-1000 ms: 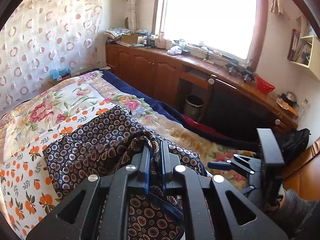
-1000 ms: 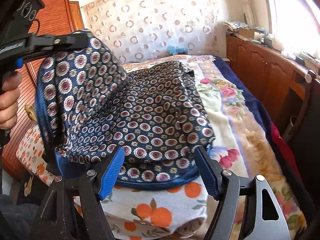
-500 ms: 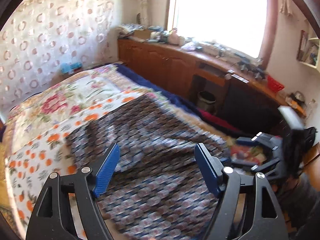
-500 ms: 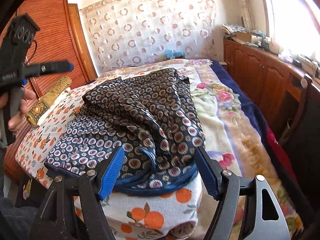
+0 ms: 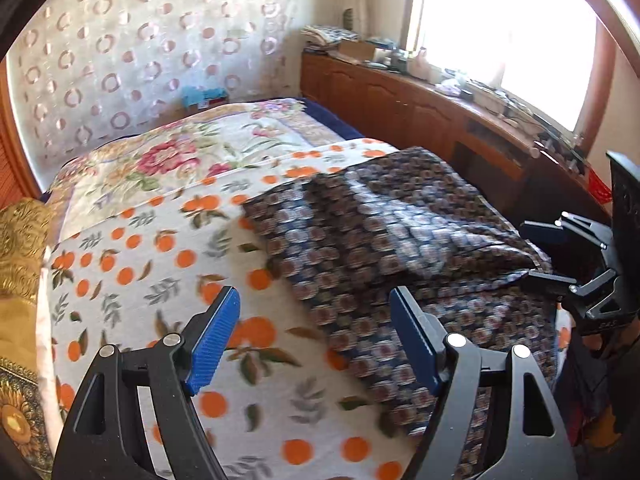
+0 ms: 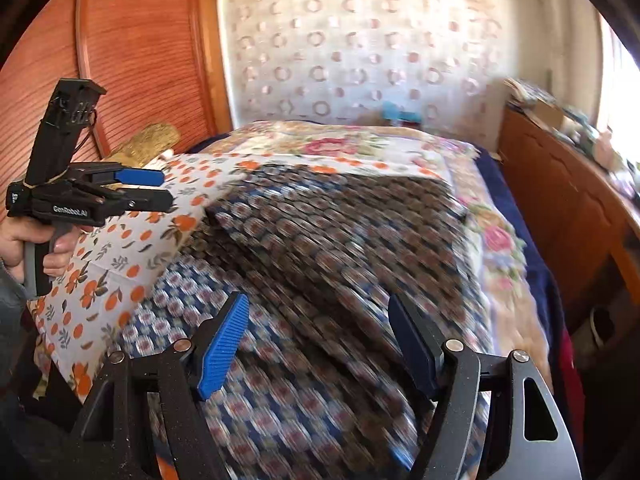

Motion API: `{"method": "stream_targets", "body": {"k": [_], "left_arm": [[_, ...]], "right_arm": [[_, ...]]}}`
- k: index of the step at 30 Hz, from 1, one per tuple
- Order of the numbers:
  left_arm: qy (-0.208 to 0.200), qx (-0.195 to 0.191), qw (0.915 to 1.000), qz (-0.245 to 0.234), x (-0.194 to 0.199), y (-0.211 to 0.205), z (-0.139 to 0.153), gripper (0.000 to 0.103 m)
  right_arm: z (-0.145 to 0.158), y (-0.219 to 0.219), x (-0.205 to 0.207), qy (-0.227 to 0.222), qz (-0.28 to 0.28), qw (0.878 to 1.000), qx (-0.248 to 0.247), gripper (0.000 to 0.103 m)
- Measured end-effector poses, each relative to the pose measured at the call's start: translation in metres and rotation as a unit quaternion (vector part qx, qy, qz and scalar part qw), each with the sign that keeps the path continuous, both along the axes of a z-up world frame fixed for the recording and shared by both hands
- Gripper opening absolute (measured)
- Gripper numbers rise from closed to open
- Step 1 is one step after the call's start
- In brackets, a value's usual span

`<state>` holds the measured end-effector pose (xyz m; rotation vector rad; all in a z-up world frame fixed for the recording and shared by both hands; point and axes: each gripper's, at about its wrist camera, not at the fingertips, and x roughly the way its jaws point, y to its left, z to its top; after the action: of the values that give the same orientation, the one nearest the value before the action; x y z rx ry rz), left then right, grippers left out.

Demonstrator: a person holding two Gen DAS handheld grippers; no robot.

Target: Fold small clothes

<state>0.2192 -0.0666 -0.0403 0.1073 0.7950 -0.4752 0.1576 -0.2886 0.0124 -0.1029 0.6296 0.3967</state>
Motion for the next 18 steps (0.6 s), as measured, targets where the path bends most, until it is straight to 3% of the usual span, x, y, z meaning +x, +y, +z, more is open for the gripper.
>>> {"method": "stream_targets", "body": {"k": [10, 14, 15, 17, 18], "left_arm": [[-0.001, 0.011, 0.9995, 0.029, 0.012, 0.043, -0.022, 0.078], [0.002, 0.002, 0.9999, 0.016, 0.013, 0.045, -0.023, 0.078], [0.001, 0.001, 0.9999, 0.013, 0.014, 0.044, -0.023, 0.078], [0.0, -0.003, 1.0, 0.005, 0.014, 0.042, -0.021, 0.078], [0.0, -0.005, 1.0, 0.002, 0.014, 0.04, -0.021, 0.078]], "right_arm": [[0.005, 0.069, 0.069, 0.013, 0.051, 0.998, -0.046, 0.074], [-0.002, 0.09, 0.086, 0.028, 0.078, 0.994, -0.072, 0.066], [-0.005, 0.093, 0.09, 0.031, 0.084, 0.992, -0.084, 0.059], [-0.009, 0.097, 0.098, 0.037, 0.094, 0.989, -0.108, 0.031], [-0.01, 0.098, 0.102, 0.04, 0.096, 0.988, -0.117, 0.009]]}}
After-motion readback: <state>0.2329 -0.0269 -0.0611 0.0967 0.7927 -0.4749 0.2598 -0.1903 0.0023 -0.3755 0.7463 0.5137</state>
